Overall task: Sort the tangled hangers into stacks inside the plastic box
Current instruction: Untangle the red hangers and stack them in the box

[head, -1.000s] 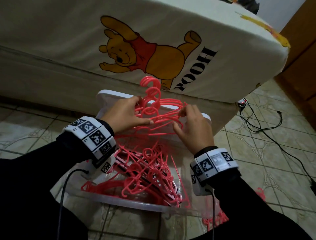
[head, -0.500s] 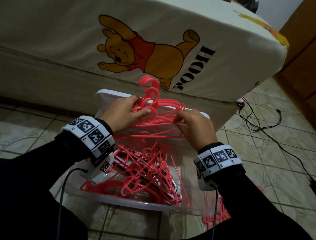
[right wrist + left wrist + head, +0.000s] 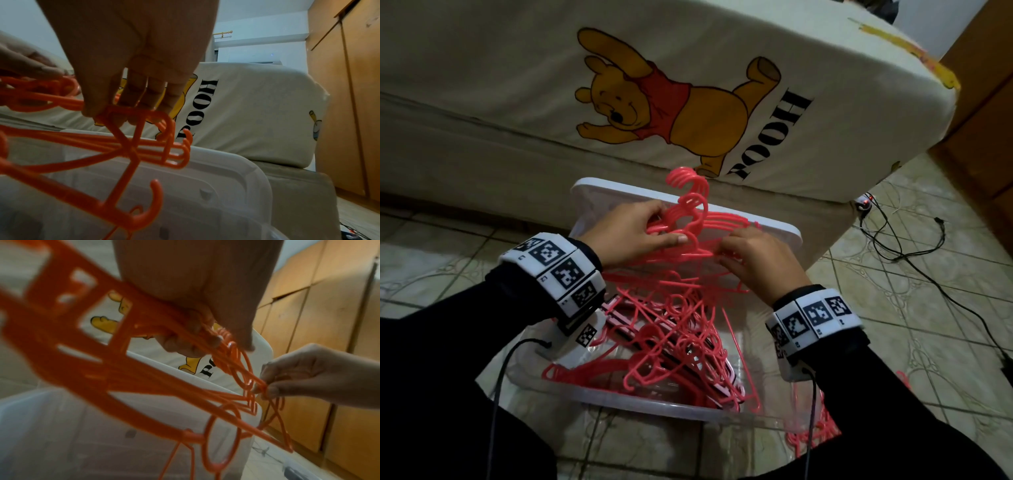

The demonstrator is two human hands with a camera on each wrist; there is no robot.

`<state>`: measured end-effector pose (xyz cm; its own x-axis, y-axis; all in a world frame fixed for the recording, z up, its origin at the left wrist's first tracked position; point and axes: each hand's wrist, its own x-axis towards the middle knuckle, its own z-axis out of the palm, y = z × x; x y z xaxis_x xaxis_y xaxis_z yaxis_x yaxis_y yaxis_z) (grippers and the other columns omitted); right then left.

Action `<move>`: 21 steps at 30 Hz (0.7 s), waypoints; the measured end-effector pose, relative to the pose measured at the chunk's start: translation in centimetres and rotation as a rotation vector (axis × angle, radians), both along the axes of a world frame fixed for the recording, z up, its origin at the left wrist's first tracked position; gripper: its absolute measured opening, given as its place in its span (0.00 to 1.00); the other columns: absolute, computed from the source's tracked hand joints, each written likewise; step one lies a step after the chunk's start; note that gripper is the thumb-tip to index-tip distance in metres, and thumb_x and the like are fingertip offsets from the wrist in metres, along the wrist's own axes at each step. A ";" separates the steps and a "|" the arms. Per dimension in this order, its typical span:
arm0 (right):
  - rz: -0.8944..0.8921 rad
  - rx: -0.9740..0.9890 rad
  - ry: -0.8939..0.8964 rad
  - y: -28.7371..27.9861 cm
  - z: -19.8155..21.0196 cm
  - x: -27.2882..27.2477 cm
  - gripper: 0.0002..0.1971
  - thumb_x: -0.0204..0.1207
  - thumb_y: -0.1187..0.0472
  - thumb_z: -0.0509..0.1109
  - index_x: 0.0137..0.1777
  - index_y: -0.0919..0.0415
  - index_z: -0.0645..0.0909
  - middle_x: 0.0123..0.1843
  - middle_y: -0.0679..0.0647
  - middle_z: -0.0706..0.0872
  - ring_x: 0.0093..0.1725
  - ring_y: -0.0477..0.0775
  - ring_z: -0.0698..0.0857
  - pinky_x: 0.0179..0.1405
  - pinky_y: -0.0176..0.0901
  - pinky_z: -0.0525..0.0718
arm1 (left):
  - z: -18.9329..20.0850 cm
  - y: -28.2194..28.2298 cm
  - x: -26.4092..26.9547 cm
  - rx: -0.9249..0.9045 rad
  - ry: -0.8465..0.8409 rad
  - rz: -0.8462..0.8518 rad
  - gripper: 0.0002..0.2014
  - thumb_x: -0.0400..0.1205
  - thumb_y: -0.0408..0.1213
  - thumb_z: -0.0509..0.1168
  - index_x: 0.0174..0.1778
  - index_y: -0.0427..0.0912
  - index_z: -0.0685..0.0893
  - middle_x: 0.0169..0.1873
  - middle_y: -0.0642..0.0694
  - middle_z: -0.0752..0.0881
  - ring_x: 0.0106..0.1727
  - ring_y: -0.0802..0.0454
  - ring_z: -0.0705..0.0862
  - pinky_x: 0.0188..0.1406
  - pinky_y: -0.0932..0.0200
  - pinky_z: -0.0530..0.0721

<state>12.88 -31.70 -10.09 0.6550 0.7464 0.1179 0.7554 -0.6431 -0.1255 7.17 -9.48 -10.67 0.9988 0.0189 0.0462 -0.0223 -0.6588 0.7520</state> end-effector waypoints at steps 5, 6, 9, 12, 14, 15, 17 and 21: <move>0.040 0.099 -0.064 -0.1 0.5 -0.1 0.07 0.76 0.58 0.71 0.51 0.57 0.87 0.47 0.53 0.87 0.47 0.56 0.85 0.39 0.39 0.71 | -0.4 -0.2 0.0 -0.027 0.067 -0.083 0.07 0.81 0.48 0.65 0.50 0.50 0.81 0.44 0.53 0.87 0.46 0.60 0.86 0.46 0.63 0.84; 0.048 0.128 -0.078 0.0 0.7 -0.1 0.06 0.76 0.59 0.72 0.49 0.59 0.88 0.45 0.54 0.88 0.45 0.57 0.85 0.38 0.39 0.71 | -0.4 -0.3 -0.1 -0.021 0.085 -0.097 0.08 0.82 0.47 0.65 0.51 0.48 0.81 0.45 0.51 0.87 0.47 0.56 0.86 0.49 0.56 0.85; 0.047 0.175 -0.097 0.1 1.0 -0.2 0.06 0.75 0.60 0.72 0.47 0.59 0.88 0.42 0.54 0.87 0.43 0.57 0.84 0.38 0.41 0.71 | -0.5 -0.5 -0.2 0.012 0.114 -0.113 0.13 0.82 0.51 0.62 0.53 0.45 0.82 0.46 0.48 0.87 0.47 0.52 0.85 0.50 0.51 0.83; 0.027 0.203 -0.087 -0.1 1.2 0.0 0.06 0.75 0.59 0.73 0.47 0.58 0.89 0.43 0.54 0.87 0.44 0.58 0.84 0.38 0.42 0.72 | -0.3 -0.7 -0.2 0.003 0.168 -0.134 0.17 0.80 0.56 0.62 0.55 0.47 0.81 0.46 0.49 0.87 0.46 0.54 0.86 0.49 0.52 0.84; 0.018 0.227 -0.066 -0.2 1.3 0.0 0.06 0.74 0.59 0.73 0.47 0.59 0.89 0.43 0.54 0.87 0.44 0.58 0.84 0.39 0.45 0.75 | -0.3 -0.8 -0.3 -0.004 0.180 -0.162 0.18 0.76 0.53 0.70 0.57 0.47 0.79 0.47 0.52 0.88 0.46 0.57 0.87 0.50 0.56 0.86; 0.013 0.245 -0.058 -0.2 1.3 0.0 0.06 0.74 0.60 0.73 0.48 0.59 0.88 0.43 0.54 0.87 0.44 0.58 0.84 0.41 0.48 0.77 | -0.3 -0.8 -0.4 0.009 0.162 -0.170 0.19 0.75 0.49 0.72 0.57 0.46 0.79 0.48 0.51 0.88 0.46 0.58 0.87 0.51 0.56 0.86; -0.019 0.298 -0.091 -0.1 1.3 0.0 0.06 0.73 0.60 0.74 0.47 0.60 0.85 0.45 0.53 0.86 0.48 0.56 0.82 0.46 0.50 0.77 | -0.4 -0.7 -0.3 0.023 0.113 -0.166 0.17 0.76 0.45 0.73 0.56 0.43 0.80 0.48 0.50 0.88 0.47 0.57 0.86 0.52 0.55 0.85; -0.143 0.352 -0.334 -0.1 1.4 0.0 0.07 0.66 0.60 0.76 0.39 0.58 0.79 0.46 0.55 0.80 0.49 0.57 0.76 0.46 0.42 0.64 | -0.6 -0.6 -0.1 -0.046 0.064 -0.121 0.12 0.77 0.45 0.71 0.54 0.46 0.81 0.45 0.53 0.87 0.43 0.65 0.86 0.43 0.70 0.83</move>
<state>12.84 -31.78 -8.70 0.6312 0.5294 0.5669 0.6990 -0.7051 -0.1197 7.05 -10.07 -11.27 0.9948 -0.1007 -0.0155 -0.0505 -0.6194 0.7835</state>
